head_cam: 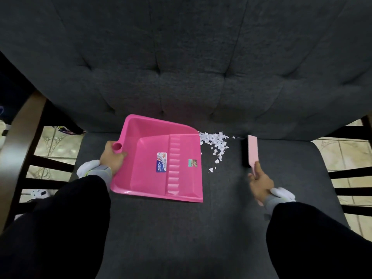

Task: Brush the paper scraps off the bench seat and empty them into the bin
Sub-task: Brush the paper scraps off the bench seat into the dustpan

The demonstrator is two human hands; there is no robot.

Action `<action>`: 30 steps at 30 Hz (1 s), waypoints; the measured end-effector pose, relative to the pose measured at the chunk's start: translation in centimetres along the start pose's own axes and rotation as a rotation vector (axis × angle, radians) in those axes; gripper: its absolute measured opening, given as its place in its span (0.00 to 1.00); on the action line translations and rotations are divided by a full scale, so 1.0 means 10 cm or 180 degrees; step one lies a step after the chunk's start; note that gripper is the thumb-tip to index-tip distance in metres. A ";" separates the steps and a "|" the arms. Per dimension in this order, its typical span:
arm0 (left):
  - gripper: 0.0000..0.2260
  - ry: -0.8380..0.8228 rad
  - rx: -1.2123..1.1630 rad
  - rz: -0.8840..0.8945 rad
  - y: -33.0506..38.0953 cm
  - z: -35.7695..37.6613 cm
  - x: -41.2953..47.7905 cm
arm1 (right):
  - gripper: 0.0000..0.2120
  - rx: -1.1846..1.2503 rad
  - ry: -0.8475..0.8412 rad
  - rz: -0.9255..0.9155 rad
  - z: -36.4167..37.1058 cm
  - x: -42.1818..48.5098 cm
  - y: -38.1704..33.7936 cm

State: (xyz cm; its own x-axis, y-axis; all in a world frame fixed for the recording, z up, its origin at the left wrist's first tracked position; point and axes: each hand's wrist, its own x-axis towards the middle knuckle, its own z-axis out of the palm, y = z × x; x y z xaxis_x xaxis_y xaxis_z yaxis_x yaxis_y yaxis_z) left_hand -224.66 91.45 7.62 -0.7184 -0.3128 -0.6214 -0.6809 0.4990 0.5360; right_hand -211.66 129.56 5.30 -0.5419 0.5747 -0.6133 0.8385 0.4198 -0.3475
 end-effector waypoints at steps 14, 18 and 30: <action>0.16 -0.0119 0.0149 0.0110 0.00 -0.04 0.00 | 0.26 0.0016 -0.0882 -0.1380 0.57 -0.71 -0.21; 0.16 -0.0131 0.0089 0.0161 -0.01 -0.02 -0.03 | 0.26 0.0054 -0.0306 -0.0927 0.45 -0.57 -0.13; 0.16 -0.0120 0.0001 0.0138 -0.01 -0.06 -0.08 | 0.27 -0.0165 -0.0803 -0.1146 0.90 -0.98 -0.49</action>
State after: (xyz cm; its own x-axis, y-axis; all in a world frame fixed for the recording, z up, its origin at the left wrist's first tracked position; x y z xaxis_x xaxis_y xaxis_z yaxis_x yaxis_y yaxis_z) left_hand -224.11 91.18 8.40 -0.7414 -0.2603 -0.6186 -0.6492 0.5117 0.5628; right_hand -209.94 115.62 6.63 -0.7623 0.1985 -0.6160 0.5914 0.6001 -0.5386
